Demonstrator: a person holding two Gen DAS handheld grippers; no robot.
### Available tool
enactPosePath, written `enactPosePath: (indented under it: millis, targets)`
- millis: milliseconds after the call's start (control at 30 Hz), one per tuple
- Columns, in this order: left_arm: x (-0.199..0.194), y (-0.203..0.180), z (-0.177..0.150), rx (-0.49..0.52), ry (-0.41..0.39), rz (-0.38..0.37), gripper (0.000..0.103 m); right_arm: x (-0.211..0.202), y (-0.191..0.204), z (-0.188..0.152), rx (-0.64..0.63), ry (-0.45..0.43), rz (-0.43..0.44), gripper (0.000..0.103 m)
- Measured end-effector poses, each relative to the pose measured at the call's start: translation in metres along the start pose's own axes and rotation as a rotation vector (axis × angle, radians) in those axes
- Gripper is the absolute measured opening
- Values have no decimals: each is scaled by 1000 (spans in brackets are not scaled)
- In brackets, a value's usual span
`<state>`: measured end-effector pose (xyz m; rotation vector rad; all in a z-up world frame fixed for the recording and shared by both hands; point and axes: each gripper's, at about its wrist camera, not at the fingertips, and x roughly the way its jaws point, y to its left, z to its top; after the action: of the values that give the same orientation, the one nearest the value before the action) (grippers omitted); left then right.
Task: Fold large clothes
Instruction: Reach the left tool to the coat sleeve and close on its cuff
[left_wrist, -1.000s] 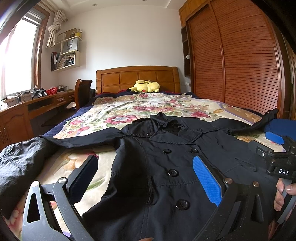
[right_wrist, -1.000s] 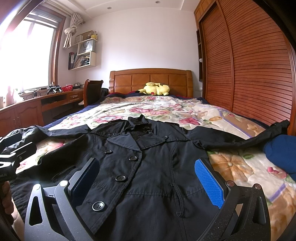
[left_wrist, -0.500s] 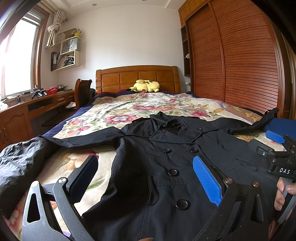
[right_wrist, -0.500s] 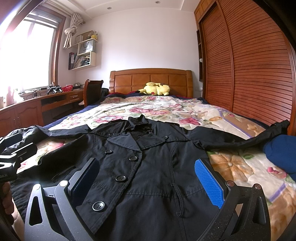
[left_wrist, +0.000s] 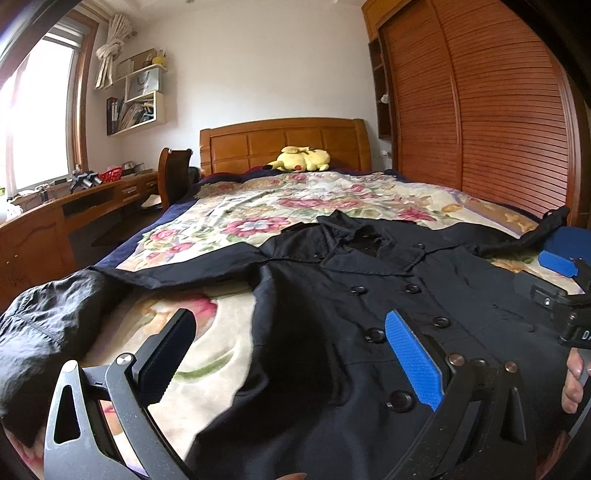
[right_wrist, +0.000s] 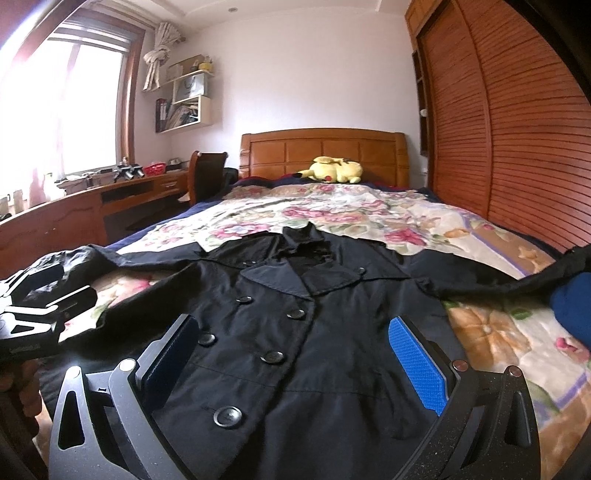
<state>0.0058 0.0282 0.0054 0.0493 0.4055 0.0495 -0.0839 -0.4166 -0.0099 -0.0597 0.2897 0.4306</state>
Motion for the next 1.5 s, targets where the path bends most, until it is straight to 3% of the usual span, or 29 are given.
enactPosePath:
  millis: [867, 1233, 1500]
  targets:
    - [41, 82, 3, 80, 174, 112, 103, 40, 26, 17, -47, 44, 114, 102]
    - [109, 118, 0, 71, 306, 127, 103, 53, 35, 21, -90, 76, 106, 102]
    - [158, 145, 10, -12, 383, 101, 103, 71, 42, 31, -146, 111, 105, 102]
